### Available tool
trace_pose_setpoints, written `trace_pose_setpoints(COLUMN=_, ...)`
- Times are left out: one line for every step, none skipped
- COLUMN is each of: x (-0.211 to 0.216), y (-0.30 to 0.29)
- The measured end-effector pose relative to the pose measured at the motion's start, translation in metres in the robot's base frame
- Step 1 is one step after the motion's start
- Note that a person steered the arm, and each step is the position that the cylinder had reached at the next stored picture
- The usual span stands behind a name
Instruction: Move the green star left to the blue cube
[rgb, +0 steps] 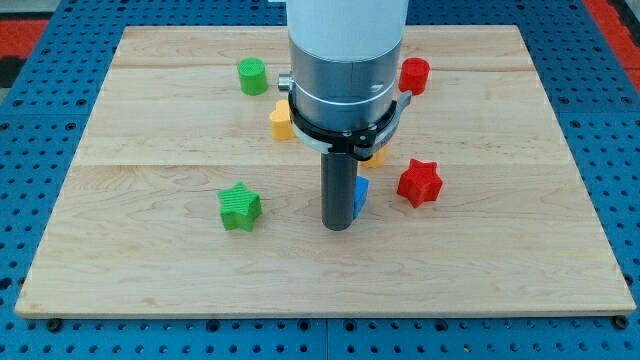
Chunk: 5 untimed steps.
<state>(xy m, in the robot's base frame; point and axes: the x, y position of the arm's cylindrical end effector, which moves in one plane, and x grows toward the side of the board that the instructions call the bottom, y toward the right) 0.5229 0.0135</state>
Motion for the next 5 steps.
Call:
trace_pose_setpoints(x=0.003, y=-0.004)
trace_pose_setpoints(x=0.025, y=-0.031)
trace_pose_setpoints(x=0.044, y=-0.063)
trace_pose_setpoints(x=0.043, y=-0.119)
trace_pose_setpoints(x=0.029, y=-0.163)
